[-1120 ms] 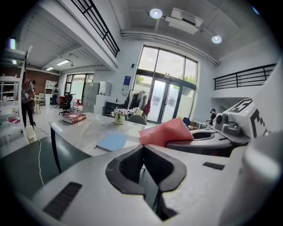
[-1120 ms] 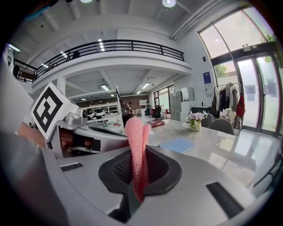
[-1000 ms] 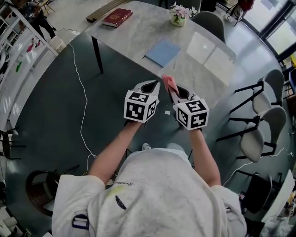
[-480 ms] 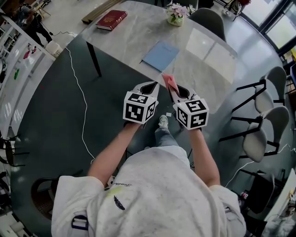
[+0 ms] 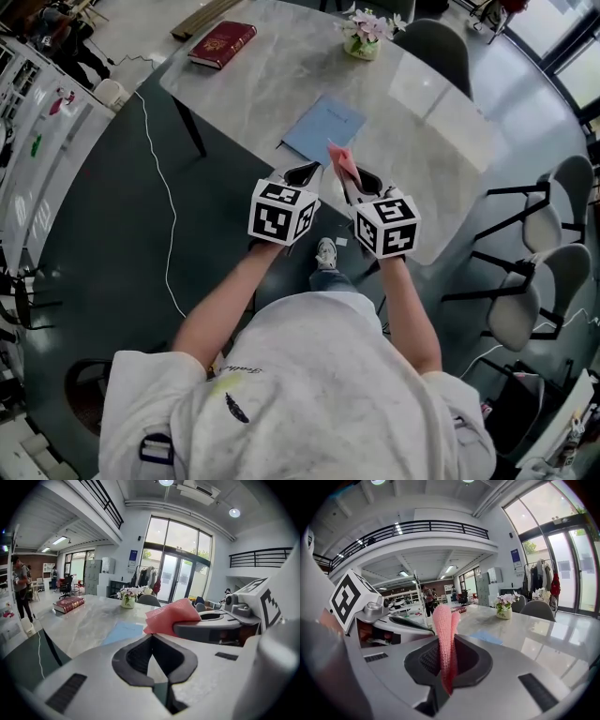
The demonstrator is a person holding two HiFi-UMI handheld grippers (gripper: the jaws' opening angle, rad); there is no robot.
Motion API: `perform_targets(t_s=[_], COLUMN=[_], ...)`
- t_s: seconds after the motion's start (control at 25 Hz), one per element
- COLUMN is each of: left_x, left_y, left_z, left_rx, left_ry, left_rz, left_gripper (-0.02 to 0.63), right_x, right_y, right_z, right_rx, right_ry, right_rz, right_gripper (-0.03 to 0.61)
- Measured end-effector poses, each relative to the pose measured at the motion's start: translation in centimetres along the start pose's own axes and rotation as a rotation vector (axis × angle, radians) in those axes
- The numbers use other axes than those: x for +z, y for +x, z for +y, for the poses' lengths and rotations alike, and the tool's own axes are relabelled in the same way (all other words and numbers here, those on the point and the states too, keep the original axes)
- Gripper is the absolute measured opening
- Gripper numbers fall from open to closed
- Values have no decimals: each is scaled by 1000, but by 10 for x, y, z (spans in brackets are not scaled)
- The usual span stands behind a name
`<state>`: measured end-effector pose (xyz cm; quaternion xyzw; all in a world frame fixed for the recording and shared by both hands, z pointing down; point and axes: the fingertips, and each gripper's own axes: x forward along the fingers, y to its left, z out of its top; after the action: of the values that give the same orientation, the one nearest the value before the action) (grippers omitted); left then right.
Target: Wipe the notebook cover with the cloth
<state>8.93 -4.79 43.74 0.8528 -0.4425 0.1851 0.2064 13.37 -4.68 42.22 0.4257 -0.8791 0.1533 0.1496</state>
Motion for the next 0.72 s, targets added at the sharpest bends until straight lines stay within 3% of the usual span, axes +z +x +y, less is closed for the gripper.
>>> perform_targets(t_s=[0.72], left_x=[31], left_y=[111], left_z=[29], left_rx=[12], left_ry=[-38], left_rz=[58], left_gripper=[6], right_x=[18], right_y=[75], right_z=[-127], right_rx=[-2], right_ry=[-35], right_rz=[59], right_gripper=[15])
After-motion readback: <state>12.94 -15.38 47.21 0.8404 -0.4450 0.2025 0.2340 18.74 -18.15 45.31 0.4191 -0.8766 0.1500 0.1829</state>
